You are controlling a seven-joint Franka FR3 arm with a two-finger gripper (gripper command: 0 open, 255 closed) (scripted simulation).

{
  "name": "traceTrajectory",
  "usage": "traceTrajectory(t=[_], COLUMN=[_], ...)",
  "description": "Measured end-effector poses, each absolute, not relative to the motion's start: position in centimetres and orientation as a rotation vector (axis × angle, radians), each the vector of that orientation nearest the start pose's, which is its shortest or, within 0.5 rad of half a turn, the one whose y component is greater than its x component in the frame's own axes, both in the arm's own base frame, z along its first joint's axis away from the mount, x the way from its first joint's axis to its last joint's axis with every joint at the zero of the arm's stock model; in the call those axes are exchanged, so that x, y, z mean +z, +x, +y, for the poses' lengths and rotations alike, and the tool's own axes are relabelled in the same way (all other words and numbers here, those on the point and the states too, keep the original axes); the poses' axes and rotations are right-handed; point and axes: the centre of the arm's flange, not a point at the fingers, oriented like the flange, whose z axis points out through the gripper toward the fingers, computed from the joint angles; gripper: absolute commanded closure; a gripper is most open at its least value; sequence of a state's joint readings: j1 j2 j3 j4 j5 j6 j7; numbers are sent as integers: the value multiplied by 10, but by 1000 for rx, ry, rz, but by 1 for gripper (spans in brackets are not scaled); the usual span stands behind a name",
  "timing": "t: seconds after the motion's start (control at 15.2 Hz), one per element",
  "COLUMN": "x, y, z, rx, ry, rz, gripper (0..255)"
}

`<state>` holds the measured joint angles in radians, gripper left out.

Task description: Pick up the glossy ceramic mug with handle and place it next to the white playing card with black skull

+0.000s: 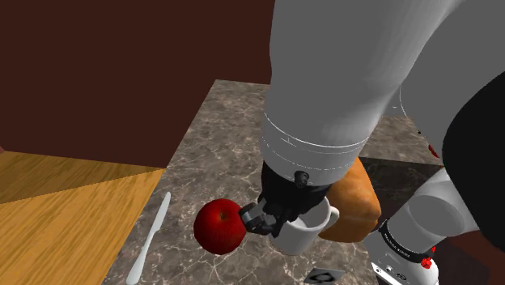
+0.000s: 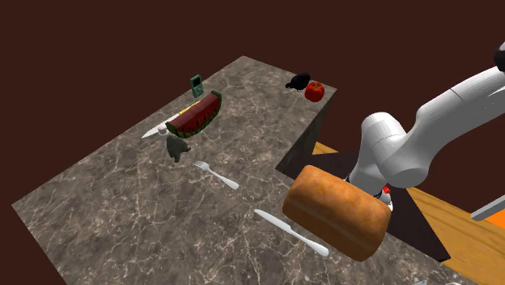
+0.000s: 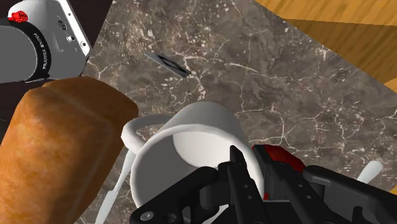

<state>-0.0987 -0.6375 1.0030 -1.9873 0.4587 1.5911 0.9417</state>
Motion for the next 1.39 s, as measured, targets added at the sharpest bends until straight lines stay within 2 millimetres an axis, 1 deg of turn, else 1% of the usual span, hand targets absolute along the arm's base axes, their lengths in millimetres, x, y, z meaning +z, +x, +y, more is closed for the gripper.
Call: traceTrajectory(t=[1.39], x=[455], y=[165], z=[442], rx=[-69], ry=[-3184], rz=[251], gripper=[255])
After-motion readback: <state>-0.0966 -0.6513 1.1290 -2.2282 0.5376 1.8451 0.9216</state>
